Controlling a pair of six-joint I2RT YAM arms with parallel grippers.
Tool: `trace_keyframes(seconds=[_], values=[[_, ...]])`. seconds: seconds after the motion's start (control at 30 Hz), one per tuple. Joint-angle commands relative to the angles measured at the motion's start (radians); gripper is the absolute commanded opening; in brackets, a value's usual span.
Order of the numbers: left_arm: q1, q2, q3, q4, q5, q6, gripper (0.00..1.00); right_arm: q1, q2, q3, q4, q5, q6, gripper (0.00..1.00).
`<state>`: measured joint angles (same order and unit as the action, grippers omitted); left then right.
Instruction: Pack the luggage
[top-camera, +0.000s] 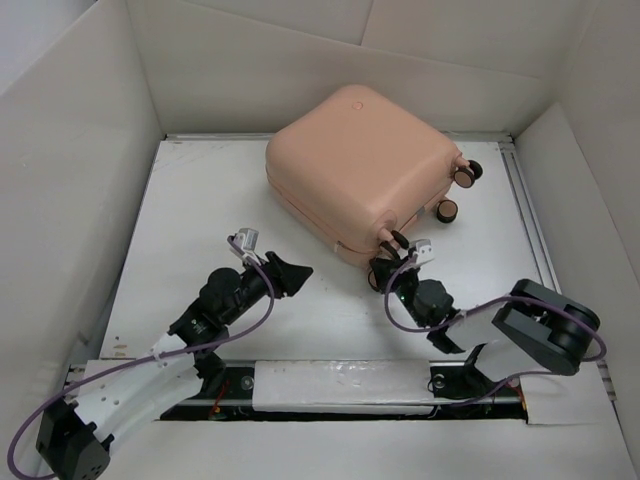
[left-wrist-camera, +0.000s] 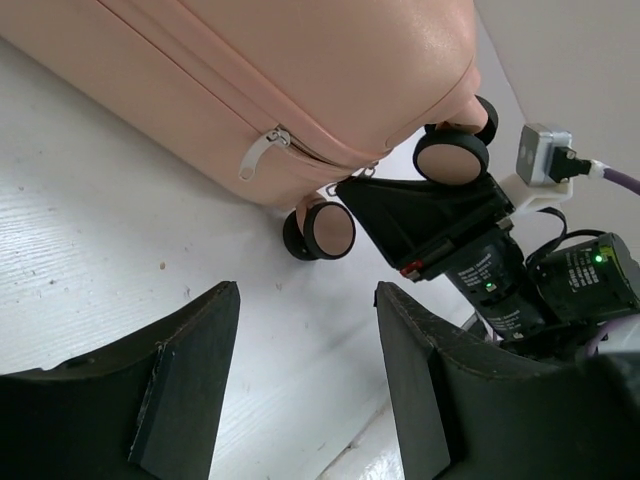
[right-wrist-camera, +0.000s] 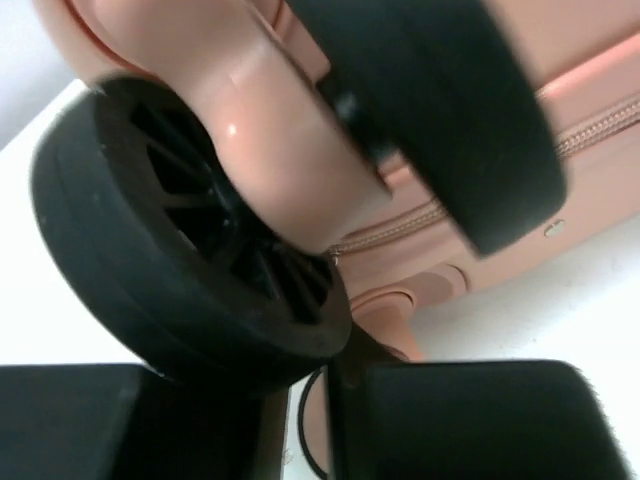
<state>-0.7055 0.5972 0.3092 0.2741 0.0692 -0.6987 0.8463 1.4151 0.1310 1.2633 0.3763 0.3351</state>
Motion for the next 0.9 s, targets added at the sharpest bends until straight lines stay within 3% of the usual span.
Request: trace_keyframes(seconds=[0.0,0.07,0.2,0.27,0.37,0.47,0.5,0.53,0.57,0.6,0.63,0.77,0.87], values=[[0.001,-0.022,-0.016,0.063,0.024,0.015,0.52,0.025,0.053,0.041,0.27,0.122,-0.019,0.19],[0.001,-0.022,-0.027,0.079,0.035,0.015,0.52,0.052,0.084,0.041,0.331,0.148,-0.019,0.19],[0.001,-0.013,-0.045,0.089,0.046,0.005,0.5,0.083,0.165,0.041,0.471,0.229,-0.03,0.33],[0.001,-0.004,-0.056,0.089,0.046,0.005,0.5,0.083,0.195,0.041,0.511,0.243,-0.03,0.29],[0.001,-0.004,-0.065,0.089,0.046,0.005,0.49,0.083,0.22,0.041,0.55,0.262,-0.039,0.14],[0.001,-0.014,-0.074,0.089,0.046,0.005,0.49,0.092,0.211,0.041,0.55,0.262,-0.05,0.1],[0.001,-0.014,-0.074,0.089,0.046,0.005,0.49,0.092,0.199,0.041,0.55,0.262,-0.065,0.13],[0.001,-0.014,-0.084,0.089,0.046,0.005,0.49,0.103,0.179,0.041,0.55,0.253,-0.074,0.23],[0.001,-0.014,-0.084,0.089,0.046,0.005,0.49,0.103,0.179,0.041,0.55,0.253,-0.074,0.23],[0.001,-0.014,-0.093,0.089,0.046,0.014,0.49,0.103,0.154,0.041,0.55,0.253,-0.086,0.37],[0.001,-0.014,-0.093,0.089,0.046,0.015,0.49,0.112,0.141,0.032,0.55,0.253,-0.096,0.42],[0.001,-0.014,-0.113,0.099,0.046,0.015,0.48,0.112,0.062,0.022,0.484,0.253,-0.117,0.44],[0.001,-0.014,-0.113,0.099,0.046,0.005,0.48,0.112,0.002,0.045,0.388,0.263,-0.126,0.39]])
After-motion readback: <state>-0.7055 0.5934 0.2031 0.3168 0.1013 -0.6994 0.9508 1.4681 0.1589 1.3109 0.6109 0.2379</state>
